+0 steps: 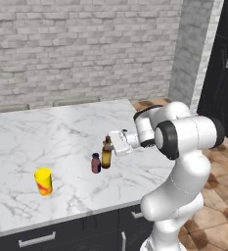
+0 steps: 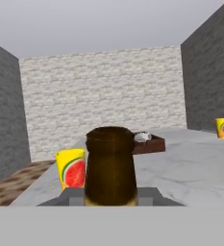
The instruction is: Place the drinks on the dining counter in a tight cluster.
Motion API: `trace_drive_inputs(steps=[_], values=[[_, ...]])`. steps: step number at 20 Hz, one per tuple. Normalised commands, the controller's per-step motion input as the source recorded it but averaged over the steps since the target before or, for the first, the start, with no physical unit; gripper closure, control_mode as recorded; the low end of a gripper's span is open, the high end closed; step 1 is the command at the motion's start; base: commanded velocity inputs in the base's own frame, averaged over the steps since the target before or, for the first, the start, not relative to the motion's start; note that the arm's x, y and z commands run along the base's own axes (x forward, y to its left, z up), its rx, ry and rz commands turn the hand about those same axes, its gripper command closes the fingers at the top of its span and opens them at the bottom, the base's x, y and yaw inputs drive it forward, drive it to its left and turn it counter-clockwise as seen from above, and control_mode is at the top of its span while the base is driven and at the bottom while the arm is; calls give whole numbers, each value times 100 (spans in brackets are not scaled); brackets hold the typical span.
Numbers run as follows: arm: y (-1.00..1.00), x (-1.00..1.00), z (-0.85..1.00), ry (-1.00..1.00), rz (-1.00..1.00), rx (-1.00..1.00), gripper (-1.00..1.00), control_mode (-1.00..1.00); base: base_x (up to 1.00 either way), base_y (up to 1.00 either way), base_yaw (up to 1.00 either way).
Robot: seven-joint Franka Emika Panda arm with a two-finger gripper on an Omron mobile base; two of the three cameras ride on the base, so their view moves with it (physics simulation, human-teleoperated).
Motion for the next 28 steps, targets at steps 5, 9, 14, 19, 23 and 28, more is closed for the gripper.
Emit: trace_drive_inputs(steps=[5,9,14,19,23,28], values=[[0,0,6,0,0,5,-100,-100,0,0,0],[0,0,5,0,0,5,-100,-100,0,0,0],[0,3,0,-4,0,1,-100,-100,0,0,0],[-18,0,23,-1,0,1,-100,-100,0,0,0],[-48,-2,49,0,0,0,-100,-100,0,0,0],[-63,-5,77,6,0,0,-100,-100,0,0,0]])
